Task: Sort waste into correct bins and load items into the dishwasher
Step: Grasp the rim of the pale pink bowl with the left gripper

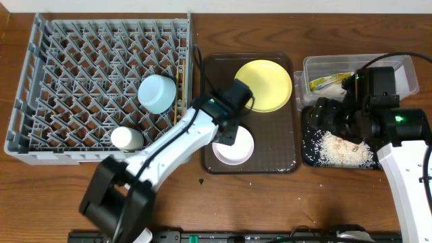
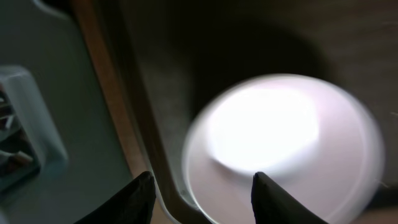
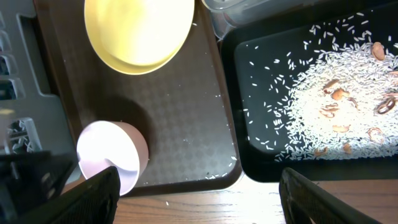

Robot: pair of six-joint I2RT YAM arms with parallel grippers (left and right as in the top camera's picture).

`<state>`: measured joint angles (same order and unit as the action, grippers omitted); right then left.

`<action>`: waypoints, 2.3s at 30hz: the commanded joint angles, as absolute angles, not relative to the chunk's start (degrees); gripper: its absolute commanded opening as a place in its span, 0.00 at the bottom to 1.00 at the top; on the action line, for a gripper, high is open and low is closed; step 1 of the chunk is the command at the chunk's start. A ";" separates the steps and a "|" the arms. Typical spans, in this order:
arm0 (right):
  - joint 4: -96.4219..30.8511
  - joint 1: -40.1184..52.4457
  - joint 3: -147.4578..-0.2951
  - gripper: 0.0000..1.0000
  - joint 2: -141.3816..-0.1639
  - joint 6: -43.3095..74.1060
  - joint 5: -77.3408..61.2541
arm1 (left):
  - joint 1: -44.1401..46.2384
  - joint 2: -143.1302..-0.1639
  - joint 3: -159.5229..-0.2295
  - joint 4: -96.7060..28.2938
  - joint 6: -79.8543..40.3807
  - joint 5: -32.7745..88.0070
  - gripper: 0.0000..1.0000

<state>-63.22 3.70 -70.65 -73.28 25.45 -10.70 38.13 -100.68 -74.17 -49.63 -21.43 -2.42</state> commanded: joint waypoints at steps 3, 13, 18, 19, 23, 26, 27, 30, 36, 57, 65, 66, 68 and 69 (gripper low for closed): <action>-63.22 3.44 -70.37 0.80 -73.52 26.11 -10.98 | 35.09 -107.79 -71.61 -45.28 -18.96 3.77 0.43; -63.40 3.44 -70.37 0.80 -73.52 26.11 -10.98 | 35.20 -110.54 -71.90 -43.00 -17.39 6.92 0.08; -63.46 3.44 -70.37 0.80 -73.52 26.11 -10.98 | 34.39 -105.75 -74.98 -46.52 -16.12 6.55 0.07; -63.46 3.44 -70.37 0.80 -73.52 26.11 -11.00 | 33.93 -104.05 -76.03 -47.59 -16.14 5.69 0.08; -63.53 3.44 -70.37 0.80 -73.52 26.11 -11.00 | 31.33 -95.66 -80.58 -52.31 -16.10 -4.21 0.07; -63.57 3.44 -70.37 0.80 -73.52 26.11 -11.00 | 29.56 -89.17 -81.71 -54.00 -14.41 -18.28 0.07; -63.55 3.44 -70.37 0.80 -73.52 26.11 -10.98 | 28.86 -86.87 -81.71 -54.41 -13.93 -24.82 0.08; -63.72 3.44 -70.37 0.80 -73.52 26.09 -10.98 | 26.76 -82.26 -81.69 -55.24 -10.31 -37.45 0.08; -63.88 3.44 -70.37 0.80 -73.52 26.11 -10.98 | 25.04 -81.38 -81.21 -55.51 -8.21 -9.21 0.17; -63.83 3.44 -70.37 0.80 -73.52 26.11 -10.98 | 34.33 -112.88 -77.19 -49.95 -14.70 3.99 0.37; -63.72 3.44 -70.37 0.80 -73.52 26.11 -10.98 | 34.48 -116.14 -77.47 -49.21 -14.94 7.05 0.22; -63.70 3.44 -70.37 0.80 -73.52 26.11 -10.98 | 34.48 -115.83 -77.93 -49.52 -14.94 8.21 0.23; -63.66 3.44 -70.37 0.80 -73.52 26.11 -10.98 | 34.48 -114.93 -78.91 -50.06 -14.96 10.31 0.23; -63.64 3.44 -70.37 0.80 -73.52 26.11 -10.98 | 34.50 -114.06 -79.64 -49.95 -15.07 12.45 0.24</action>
